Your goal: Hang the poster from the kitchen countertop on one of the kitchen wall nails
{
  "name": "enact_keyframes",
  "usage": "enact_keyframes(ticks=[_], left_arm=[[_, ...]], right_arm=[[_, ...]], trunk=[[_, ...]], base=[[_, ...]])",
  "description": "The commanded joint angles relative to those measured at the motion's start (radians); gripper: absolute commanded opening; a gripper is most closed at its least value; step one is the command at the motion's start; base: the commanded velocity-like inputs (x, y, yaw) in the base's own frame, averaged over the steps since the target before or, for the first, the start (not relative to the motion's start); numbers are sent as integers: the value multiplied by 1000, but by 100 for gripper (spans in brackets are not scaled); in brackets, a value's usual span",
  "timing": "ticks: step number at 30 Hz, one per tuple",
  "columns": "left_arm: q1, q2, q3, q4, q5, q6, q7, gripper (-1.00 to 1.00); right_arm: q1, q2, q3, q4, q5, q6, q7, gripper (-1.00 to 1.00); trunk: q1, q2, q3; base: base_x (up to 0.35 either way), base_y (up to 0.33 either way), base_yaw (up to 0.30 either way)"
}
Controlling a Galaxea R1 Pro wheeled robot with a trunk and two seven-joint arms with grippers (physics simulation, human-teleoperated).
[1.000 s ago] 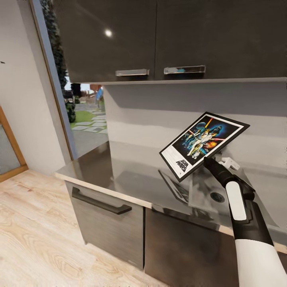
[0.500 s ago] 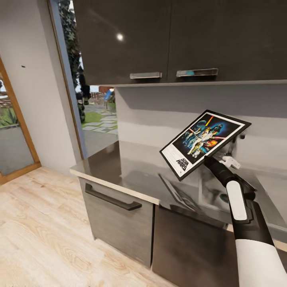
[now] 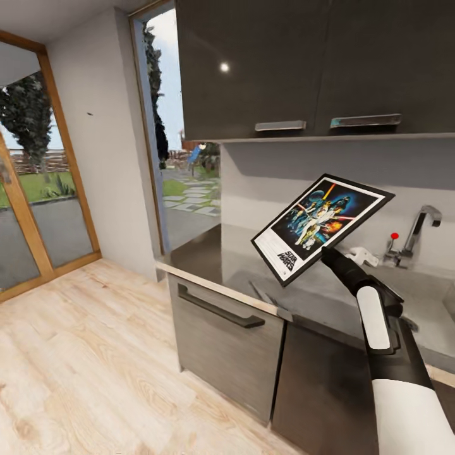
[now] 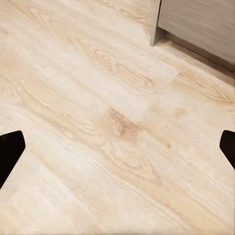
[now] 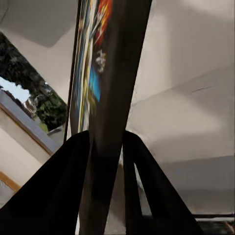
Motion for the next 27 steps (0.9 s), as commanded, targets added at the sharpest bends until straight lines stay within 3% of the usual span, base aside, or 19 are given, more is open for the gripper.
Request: enact_keyframes(ticks=[1, 27], left_arm=[[0, 0, 0, 0, -1, -2, 0, 100], [0, 0, 0, 0, -1, -2, 0, 100]], right_arm=[[-1, 0, 4, -2, -11, 5, -5, -100], [-1, 5, 14, -2, -11, 5, -5, -100]], trunk=[[0, -1, 0], [0, -1, 30]], base=[[-155, 273, 216], [-183, 267, 216]])
